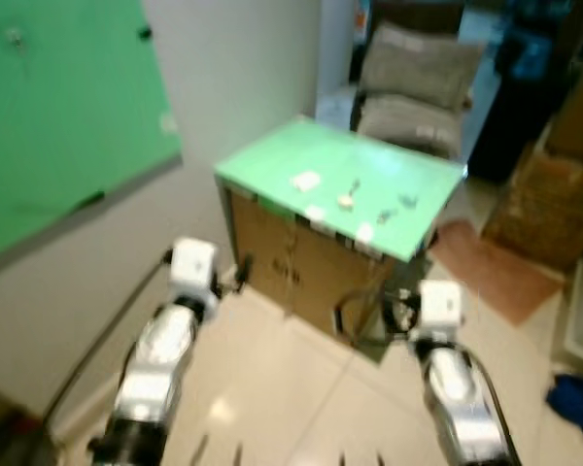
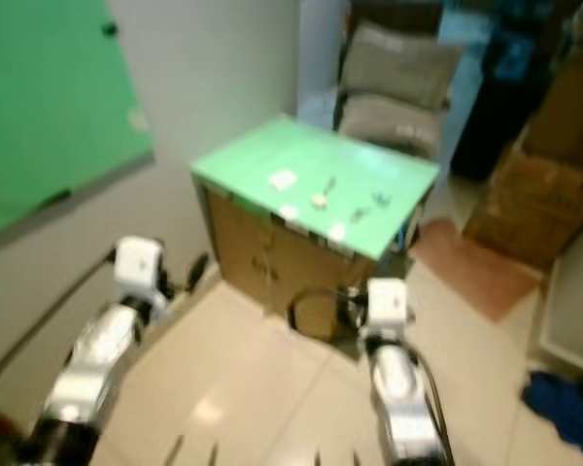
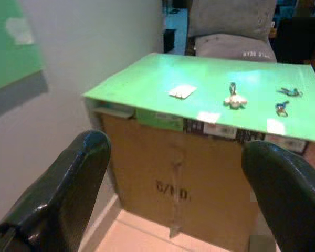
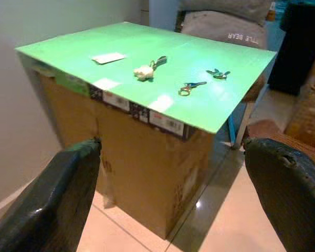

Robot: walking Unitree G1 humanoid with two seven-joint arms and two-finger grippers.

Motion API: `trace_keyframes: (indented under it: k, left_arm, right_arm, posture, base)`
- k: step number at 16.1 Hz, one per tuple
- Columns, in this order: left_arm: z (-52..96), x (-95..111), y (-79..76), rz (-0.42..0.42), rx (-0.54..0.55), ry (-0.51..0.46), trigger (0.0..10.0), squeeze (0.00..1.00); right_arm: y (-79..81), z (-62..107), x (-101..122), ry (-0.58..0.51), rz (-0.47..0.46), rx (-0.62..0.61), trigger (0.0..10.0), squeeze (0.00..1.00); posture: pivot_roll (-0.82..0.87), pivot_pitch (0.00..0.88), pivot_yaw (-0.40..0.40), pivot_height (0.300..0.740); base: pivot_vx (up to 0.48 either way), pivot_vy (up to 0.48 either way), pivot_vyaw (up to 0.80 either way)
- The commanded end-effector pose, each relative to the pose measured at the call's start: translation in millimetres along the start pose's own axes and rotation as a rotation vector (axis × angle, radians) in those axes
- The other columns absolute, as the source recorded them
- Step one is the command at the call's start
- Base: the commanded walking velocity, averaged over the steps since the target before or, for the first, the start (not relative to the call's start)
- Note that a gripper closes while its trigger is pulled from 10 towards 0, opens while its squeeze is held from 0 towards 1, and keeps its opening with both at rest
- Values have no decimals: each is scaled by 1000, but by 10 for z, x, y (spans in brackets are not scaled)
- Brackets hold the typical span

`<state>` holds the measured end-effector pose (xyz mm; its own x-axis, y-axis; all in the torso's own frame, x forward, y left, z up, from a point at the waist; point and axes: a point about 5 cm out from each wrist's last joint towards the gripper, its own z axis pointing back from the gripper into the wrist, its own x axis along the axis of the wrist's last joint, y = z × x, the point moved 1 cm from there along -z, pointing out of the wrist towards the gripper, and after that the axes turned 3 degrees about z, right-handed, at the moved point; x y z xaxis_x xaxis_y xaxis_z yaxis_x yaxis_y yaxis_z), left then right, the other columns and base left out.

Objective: Hang keys on a hook

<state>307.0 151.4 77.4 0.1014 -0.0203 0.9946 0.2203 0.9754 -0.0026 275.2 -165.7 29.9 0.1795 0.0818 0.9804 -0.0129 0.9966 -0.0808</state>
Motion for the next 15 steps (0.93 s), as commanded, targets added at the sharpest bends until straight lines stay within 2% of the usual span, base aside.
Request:
trace_keyframes:
  k: [1,4,15]
  left_arm:
    - [-28,6,-82,10,-25,0,10000,0]
    - [-14,2,-103,-10,-44,-2,10000,0]
    - [-32,-1,-117,19,-48,3,10000,0]
  right_arm:
    - [-106,-9,23,-14,25,-27,10000,0]
    - [-90,-2,7,-7,37,-16,10000,0]
    - [-78,8,-23,0,37,-28,10000,0]
  posture:
    - [-37,0,40,740]
    - [-37,0,40,740]
    - [-45,0,50,740]
  base:
    - [480,0,0]
    - [480,0,0]
    - [480,0,0]
